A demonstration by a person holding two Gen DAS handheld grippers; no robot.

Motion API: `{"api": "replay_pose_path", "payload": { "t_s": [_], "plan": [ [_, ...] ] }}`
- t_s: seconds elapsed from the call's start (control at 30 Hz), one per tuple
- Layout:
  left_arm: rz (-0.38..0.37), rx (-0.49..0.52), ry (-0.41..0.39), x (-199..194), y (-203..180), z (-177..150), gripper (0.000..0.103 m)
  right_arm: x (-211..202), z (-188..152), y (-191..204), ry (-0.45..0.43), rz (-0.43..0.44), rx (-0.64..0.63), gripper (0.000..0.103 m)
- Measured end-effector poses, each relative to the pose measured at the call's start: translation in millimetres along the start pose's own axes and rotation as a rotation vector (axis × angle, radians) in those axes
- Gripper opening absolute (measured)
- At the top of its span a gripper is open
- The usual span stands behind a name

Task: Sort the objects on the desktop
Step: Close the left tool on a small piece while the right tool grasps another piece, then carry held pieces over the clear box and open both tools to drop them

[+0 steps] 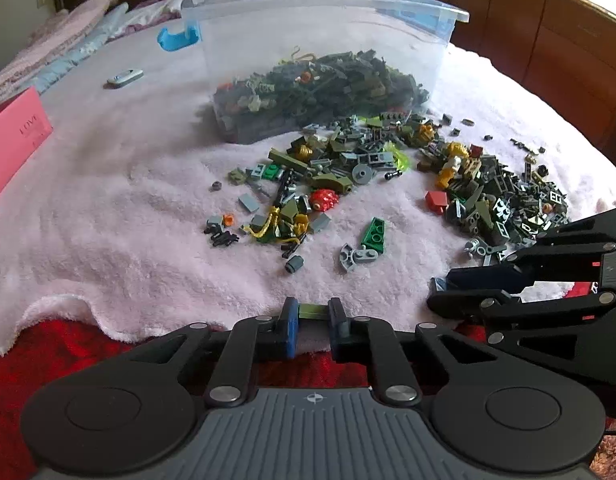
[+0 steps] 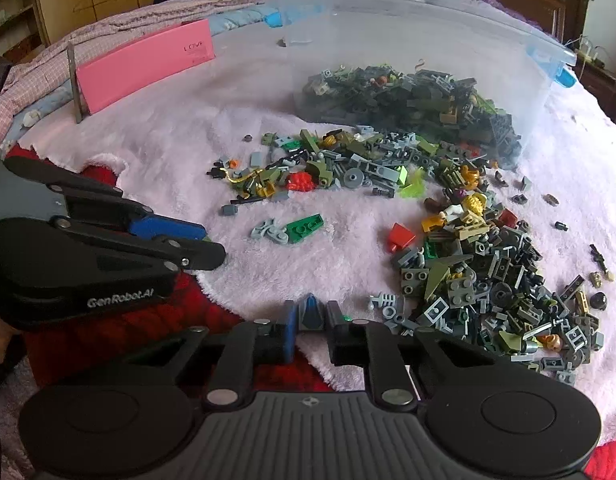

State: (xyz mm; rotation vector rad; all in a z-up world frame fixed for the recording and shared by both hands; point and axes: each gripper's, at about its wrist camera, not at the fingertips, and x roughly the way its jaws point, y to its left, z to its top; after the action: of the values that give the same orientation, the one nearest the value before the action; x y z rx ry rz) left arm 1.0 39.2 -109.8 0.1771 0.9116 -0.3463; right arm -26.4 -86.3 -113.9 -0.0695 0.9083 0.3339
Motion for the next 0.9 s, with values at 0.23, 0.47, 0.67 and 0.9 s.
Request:
{"api": "replay_pose_path", "payload": {
  "t_s": [0.23,0.47,0.67,0.9],
  "plan": [
    [-0.004,-0.014,-0.036,-14,1,6,0.017,-9,3,-2,-0.029,-0.004,0.01,0.016],
    [0.005,-0.005,-0.093,-29,-2,28,0.017,-29,15,-10,-0.095,-0.03,0.031,0.016],
    [0.01,-0.019,-0.133,-33,-8,59,0.017,-44,36,-22,-0.154,-0.052,0.06,0.016],
    [0.021,-0.031,-0.21,-42,-11,100,0.017,-61,64,-42,-0.236,-0.078,0.096,0.016]
  ]
}}
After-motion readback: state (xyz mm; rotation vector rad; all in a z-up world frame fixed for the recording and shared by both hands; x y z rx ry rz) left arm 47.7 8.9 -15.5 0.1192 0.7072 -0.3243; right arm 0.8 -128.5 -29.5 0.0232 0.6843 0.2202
